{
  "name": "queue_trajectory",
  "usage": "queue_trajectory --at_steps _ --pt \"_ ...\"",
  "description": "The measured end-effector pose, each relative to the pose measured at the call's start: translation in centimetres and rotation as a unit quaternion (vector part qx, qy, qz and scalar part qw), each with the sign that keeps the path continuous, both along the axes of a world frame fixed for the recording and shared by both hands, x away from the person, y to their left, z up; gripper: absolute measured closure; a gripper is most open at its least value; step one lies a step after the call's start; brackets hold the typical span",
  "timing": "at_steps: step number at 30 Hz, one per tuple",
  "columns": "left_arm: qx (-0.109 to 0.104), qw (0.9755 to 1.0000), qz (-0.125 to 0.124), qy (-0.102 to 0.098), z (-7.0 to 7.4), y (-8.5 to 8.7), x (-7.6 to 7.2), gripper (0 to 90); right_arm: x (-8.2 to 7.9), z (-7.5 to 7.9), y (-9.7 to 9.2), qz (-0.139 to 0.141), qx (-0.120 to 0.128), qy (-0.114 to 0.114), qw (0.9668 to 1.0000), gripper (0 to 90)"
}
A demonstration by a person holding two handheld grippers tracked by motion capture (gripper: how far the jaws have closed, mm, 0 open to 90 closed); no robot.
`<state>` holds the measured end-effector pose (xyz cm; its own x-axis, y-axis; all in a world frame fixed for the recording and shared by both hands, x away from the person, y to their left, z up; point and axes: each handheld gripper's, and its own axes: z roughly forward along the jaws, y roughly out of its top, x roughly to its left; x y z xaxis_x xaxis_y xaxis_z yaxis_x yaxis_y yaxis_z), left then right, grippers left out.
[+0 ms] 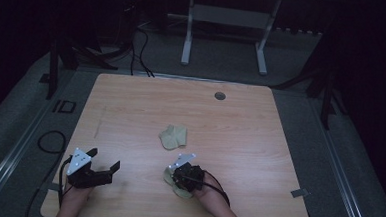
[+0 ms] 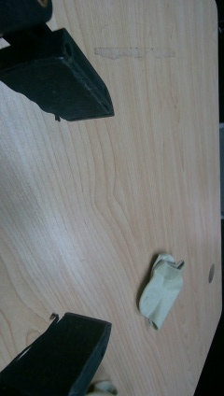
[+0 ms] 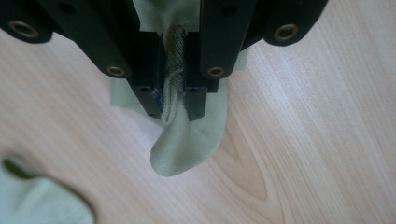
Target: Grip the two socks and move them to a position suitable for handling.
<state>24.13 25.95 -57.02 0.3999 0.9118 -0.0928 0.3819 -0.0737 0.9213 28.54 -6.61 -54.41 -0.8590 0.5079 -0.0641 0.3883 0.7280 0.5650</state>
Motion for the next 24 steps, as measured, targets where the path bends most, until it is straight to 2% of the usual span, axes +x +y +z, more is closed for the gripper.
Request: queue_trajectory --at_steps 2,3,9,12,13,14,15,16,17,20,21,23,24 --pt "0.001 1.0000 -0.001 0.000 0.0 -0.1 0.0 1.1 0.0 -0.3 0.1 -0.002 -0.002 0.003 1.0000 80.7" --pt "0.001 1.0000 -0.003 -0.001 0.0 -0.1 0.0 1.1 0.0 -0.6 0.1 -0.012 0.003 0.004 0.9999 80.5" --pt "0.013 0.9998 -0.015 -0.003 0.2 -0.8 -0.1 1.1 -0.1 -0.6 0.4 -0.017 -0.005 -0.004 0.9998 78.2" --pt "0.015 0.9994 -0.031 -0.003 0.3 -1.4 -0.2 1.2 0.0 -0.5 0.4 -0.012 0.000 0.006 0.9999 69.0" --pt "0.015 0.9994 -0.031 -0.003 0.3 -1.4 -0.2 1.1 0.0 -0.5 0.4 -0.012 0.000 0.006 0.9999 69.0" --pt "0.011 0.9989 -0.046 -0.003 0.5 -2.0 -0.2 1.1 0.0 -0.5 0.4 -0.009 -0.001 0.006 0.9999 64.4" --pt "0.008 0.9986 -0.053 -0.002 0.6 -2.4 -0.3 1.2 -0.1 -0.2 0.5 -0.005 0.002 0.005 1.0000 51.9" --pt "0.005 0.9981 -0.061 0.002 0.8 -2.8 -0.3 1.3 -0.1 0.1 0.4 -0.004 0.005 0.003 1.0000 47.2" --pt "0.005 0.9972 -0.074 0.008 1.0 -3.2 -0.4 3.5 -0.1 0.5 0.4 -0.003 0.010 -0.001 0.9999 43.3" --pt "0.031 0.9940 -0.104 0.013 1.8 -5.0 -0.7 9.3 -0.1 1.9 0.2 -0.002 0.022 -0.014 0.9997 29.4" --pt "0.026 0.9923 -0.121 0.012 2.1 -5.7 -0.8 14.7 -0.1 2.4 0.1 -0.003 0.027 -0.019 0.9995 27.7" --pt "0.027 0.9859 -0.165 0.016 2.8 -7.0 -1.0 17.4 -0.2 3.4 -0.2 -0.011 0.035 -0.032 0.9988 28.6" --pt "0.029 0.9825 -0.184 0.013 3.1 -7.7 -1.0 24.6 0.0 3.8 -0.4 -0.011 0.034 -0.026 0.9990 31.7"
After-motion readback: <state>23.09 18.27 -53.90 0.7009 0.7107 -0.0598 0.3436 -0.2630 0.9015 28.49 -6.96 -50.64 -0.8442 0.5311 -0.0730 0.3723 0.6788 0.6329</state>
